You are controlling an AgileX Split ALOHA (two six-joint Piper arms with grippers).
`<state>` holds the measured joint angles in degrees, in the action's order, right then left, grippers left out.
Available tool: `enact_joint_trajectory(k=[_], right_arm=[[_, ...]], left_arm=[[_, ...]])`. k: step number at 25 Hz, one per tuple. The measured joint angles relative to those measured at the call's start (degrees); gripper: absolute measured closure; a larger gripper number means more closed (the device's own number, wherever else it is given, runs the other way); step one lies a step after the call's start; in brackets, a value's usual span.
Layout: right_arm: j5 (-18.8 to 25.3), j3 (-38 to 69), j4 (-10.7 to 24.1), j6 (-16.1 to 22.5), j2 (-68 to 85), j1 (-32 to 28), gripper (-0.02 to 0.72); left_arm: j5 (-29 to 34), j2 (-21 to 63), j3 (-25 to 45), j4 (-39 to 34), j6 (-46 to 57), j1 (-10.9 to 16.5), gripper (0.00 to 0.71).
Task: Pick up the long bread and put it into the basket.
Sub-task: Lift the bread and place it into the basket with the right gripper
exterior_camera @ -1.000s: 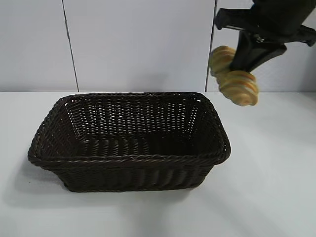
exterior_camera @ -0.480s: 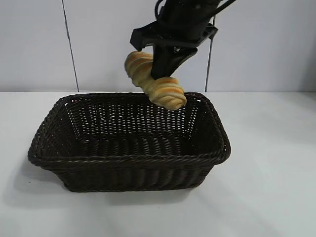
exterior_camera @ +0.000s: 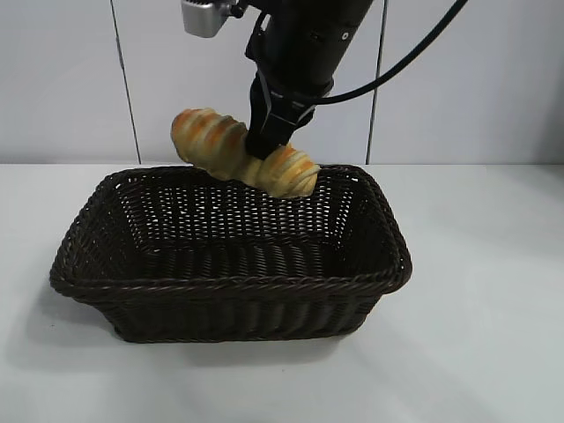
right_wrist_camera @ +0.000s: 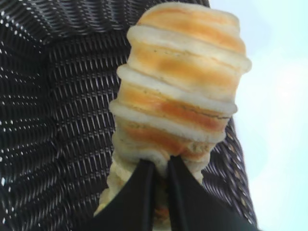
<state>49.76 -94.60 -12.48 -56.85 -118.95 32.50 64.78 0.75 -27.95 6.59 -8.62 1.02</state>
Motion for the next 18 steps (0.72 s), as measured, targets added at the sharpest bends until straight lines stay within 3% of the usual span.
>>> enact_joint_trajectory(k=[13,18], right_arm=[[-0.2,0.0,-0.8,0.4,-2.0,0.0,0.635],[-0.2,0.0,-1.1,1.6,-2.0,0.0,0.460]], left_arm=[[0.0,0.0,0.0,0.0,0.0,0.0,0.068],[0.0,0.0,0.0,0.0,0.0,0.0,0.068]])
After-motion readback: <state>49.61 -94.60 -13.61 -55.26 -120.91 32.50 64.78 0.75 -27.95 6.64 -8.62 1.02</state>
